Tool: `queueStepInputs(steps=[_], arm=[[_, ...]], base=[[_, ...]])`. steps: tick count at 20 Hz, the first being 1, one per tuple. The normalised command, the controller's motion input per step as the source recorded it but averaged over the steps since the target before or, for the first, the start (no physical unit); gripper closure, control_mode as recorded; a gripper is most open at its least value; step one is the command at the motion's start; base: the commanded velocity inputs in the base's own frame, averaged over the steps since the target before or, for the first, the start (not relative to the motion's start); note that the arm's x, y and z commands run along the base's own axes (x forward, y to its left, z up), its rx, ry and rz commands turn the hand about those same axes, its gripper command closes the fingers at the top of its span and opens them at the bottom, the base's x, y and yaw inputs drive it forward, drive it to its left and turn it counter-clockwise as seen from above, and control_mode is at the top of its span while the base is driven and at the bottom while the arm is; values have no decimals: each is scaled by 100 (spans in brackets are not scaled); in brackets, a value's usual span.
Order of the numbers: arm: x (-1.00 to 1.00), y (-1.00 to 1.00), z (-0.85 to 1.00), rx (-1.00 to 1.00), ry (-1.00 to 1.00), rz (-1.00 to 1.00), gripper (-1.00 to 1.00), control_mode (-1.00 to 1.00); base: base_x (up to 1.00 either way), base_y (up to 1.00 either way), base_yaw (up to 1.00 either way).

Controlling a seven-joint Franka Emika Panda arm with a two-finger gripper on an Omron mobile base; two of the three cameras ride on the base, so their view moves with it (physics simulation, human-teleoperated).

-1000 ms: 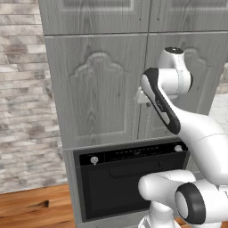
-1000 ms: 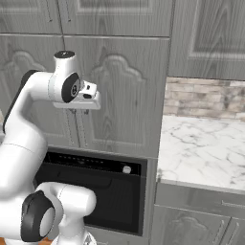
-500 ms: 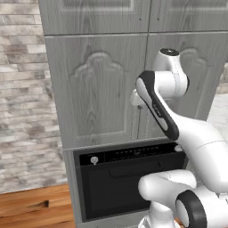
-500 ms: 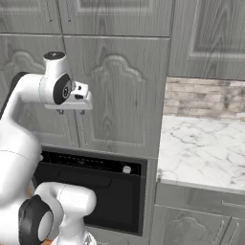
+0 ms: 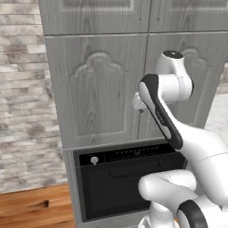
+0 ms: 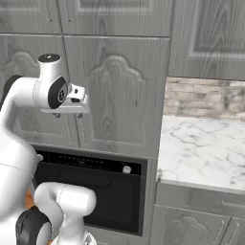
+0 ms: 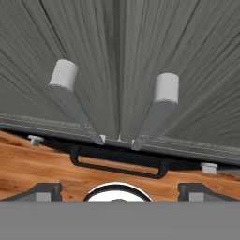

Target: Open the cabinet. Pick the sponge and place it next to the sink. Then close the cabinet.

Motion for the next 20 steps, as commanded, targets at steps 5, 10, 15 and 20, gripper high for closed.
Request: queueStepInputs(steps=[5, 10, 15, 20], arm=[[0, 0, 0, 0, 0, 0, -100, -100], [-8, -12, 0, 0, -6, 0, -100, -100], [-9, -13, 0, 0, -5, 0, -100, -100], [-6, -33, 12, 3, -3, 0, -100, -100]], base=[[0, 0, 0], [0, 0, 0], [0, 0, 0], [0, 0, 0]])
